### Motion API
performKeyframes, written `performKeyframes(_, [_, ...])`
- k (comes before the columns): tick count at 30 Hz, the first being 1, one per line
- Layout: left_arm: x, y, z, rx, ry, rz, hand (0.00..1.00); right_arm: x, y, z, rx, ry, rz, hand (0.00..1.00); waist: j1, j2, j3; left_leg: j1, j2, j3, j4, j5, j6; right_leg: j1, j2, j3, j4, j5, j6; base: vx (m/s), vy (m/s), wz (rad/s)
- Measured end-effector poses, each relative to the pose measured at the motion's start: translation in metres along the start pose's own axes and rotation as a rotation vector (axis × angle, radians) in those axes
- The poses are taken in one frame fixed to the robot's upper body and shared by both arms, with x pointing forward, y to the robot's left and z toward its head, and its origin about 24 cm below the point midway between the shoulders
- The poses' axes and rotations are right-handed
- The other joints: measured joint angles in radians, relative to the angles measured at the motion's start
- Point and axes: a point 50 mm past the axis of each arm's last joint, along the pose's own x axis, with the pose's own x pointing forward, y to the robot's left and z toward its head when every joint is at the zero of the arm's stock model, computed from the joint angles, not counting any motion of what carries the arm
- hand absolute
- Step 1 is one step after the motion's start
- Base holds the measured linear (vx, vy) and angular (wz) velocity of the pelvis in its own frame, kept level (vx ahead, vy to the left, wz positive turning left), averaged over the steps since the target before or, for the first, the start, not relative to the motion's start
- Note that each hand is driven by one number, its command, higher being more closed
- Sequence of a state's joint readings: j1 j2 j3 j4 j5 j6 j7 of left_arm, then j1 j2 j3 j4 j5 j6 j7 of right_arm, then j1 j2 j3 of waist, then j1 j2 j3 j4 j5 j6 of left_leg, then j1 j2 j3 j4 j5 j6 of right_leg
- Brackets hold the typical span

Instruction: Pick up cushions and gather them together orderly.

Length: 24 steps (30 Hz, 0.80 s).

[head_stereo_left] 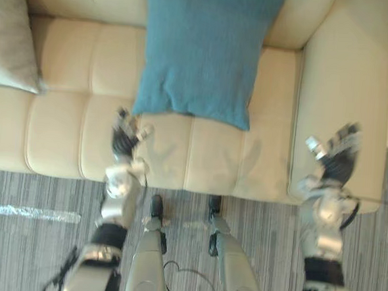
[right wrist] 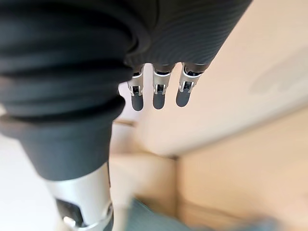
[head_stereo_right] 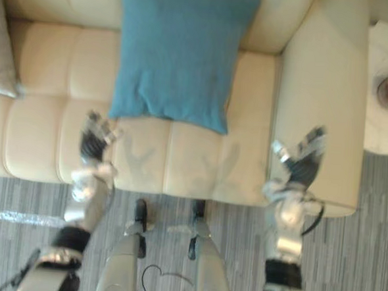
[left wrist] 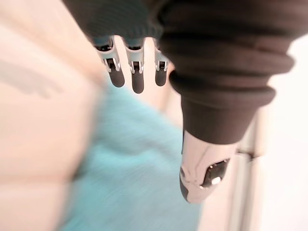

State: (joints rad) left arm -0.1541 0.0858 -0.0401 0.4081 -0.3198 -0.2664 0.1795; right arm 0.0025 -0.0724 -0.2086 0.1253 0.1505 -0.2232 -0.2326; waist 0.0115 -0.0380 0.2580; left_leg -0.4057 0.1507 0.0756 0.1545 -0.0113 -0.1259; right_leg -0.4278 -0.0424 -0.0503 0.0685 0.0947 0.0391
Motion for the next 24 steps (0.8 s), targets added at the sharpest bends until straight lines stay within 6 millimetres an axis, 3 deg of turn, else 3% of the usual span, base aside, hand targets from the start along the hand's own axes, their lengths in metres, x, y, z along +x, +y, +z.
performKeyframes(2, [-0.029, 0.012, -0.041, 0.069, 0.166, 0.016, 0.00, -0.031, -0.008, -0.046, -0.058, 0.206, -0.006, 0.00, 0.002, 0.000, -0.062, 0.047, -0.001, 0.003, -0.001, -0.016, 0.005, 0.038, -0.003, -0.004, 0.018, -0.030, 0.002, 0.09, 0.001, 0.04])
performKeyframes(5, [-0.067, 0.031, -0.091, 0.165, 0.406, 0.067, 0.00, -0.073, -0.018, -0.099, -0.105, 0.486, -0.025, 0.00, 0.008, 0.007, -0.106, 0.132, 0.000, 0.025, -0.007, -0.033, 0.005, 0.109, -0.008, -0.004, 0.041, -0.067, 0.007, 0.08, 0.006, -0.01])
performKeyframes(8, [-0.098, 0.049, -0.122, 0.235, 0.600, 0.114, 0.00, -0.110, -0.028, -0.132, -0.131, 0.698, -0.047, 0.00, 0.013, 0.021, -0.147, 0.184, -0.002, 0.038, -0.025, -0.039, 0.009, 0.148, -0.014, -0.008, 0.048, -0.090, 0.005, 0.00, 0.000, 0.00])
performKeyframes(12, [-0.123, 0.066, -0.140, 0.283, 0.730, 0.165, 0.00, -0.136, -0.046, -0.151, -0.151, 0.847, -0.117, 0.00, 0.016, 0.041, -0.182, 0.244, 0.007, 0.084, -0.051, -0.041, 0.011, 0.199, -0.017, -0.013, 0.041, -0.096, 0.009, 0.01, 0.003, 0.02])
performKeyframes(17, [-0.139, 0.078, -0.146, 0.291, 0.798, 0.216, 0.00, -0.147, -0.056, -0.159, -0.174, 0.915, -0.141, 0.00, 0.021, 0.045, -0.202, 0.304, 0.006, 0.084, -0.079, -0.040, 0.009, 0.262, -0.018, -0.020, 0.029, -0.101, 0.017, 0.03, 0.009, 0.06])
performKeyframes(20, [-0.136, 0.077, -0.146, 0.279, 0.796, 0.224, 0.00, -0.140, -0.052, -0.161, -0.167, 0.921, -0.139, 0.00, 0.025, 0.049, -0.195, 0.290, 0.003, 0.047, -0.080, -0.017, -0.004, 0.265, -0.024, -0.060, 0.038, -0.107, 0.014, 0.02, -0.006, 0.36])
performKeyframes(24, [-0.117, 0.064, -0.140, 0.263, 0.741, 0.196, 0.00, -0.114, -0.034, -0.155, -0.157, 0.858, -0.088, 0.00, 0.032, 0.055, -0.187, 0.173, 0.002, 0.020, -0.008, 0.011, -0.016, 0.147, -0.039, -0.111, 0.161, -0.135, -0.019, -0.05, -0.033, 0.39])
